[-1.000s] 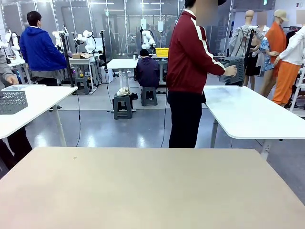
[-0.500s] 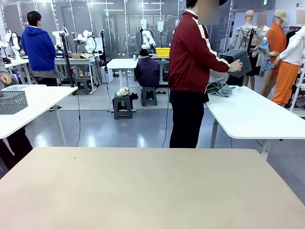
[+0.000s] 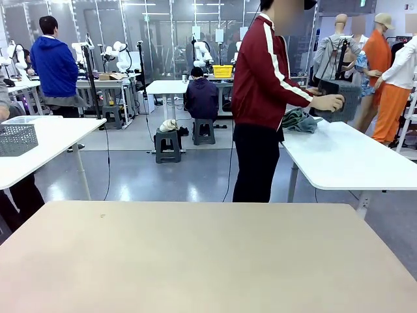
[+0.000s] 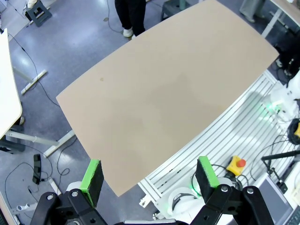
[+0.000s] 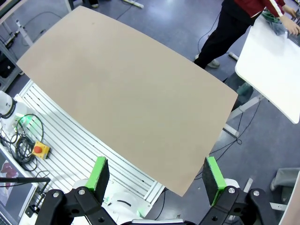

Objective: Fold the towels and place them in the basket.
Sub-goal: When a person lays out a Towel with hook on the table, fold it in half twice.

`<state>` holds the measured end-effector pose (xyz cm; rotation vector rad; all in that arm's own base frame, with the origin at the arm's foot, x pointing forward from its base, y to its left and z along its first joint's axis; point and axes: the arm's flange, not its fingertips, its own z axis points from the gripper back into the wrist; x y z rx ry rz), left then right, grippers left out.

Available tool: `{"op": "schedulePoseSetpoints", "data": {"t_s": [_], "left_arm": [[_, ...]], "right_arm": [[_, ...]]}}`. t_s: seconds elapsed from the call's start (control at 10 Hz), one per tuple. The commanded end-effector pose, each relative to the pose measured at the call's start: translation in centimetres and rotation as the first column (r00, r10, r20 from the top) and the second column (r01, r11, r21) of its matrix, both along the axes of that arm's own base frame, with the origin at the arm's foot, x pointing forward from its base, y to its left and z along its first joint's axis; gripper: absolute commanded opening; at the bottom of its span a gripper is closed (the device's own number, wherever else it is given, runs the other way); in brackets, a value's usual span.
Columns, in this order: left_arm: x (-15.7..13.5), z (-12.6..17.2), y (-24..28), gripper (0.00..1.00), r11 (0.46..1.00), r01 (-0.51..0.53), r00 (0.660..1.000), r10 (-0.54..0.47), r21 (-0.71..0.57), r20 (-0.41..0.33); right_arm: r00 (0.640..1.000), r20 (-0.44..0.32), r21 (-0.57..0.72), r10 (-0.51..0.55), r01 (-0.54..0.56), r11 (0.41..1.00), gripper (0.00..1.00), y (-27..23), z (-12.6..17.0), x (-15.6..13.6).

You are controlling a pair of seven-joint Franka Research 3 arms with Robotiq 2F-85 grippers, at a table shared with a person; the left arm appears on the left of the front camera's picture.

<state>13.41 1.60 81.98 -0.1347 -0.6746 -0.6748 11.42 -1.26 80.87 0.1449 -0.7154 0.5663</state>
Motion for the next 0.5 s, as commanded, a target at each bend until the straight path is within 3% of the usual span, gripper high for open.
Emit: {"op": "schedulePoseSetpoints", "data": {"t_s": [0.0,0.4], "left_arm": [[-0.17,0.1,-0.12,1.0,1.0,0.004,1.0,-0.004,-0.001,0.007],[-0.17,0.1,-0.12,1.0,1.0,0.004,1.0,-0.004,-0.001,0.007]], "right_arm": [[1.0,0.015,0.004,0.01,-0.01,1.0,1.0,-0.08,0.22,-0.72],[1.0,0.015,0.004,0.01,-0.01,1.0,1.0,-0.08,0.22,-0.72]]}}
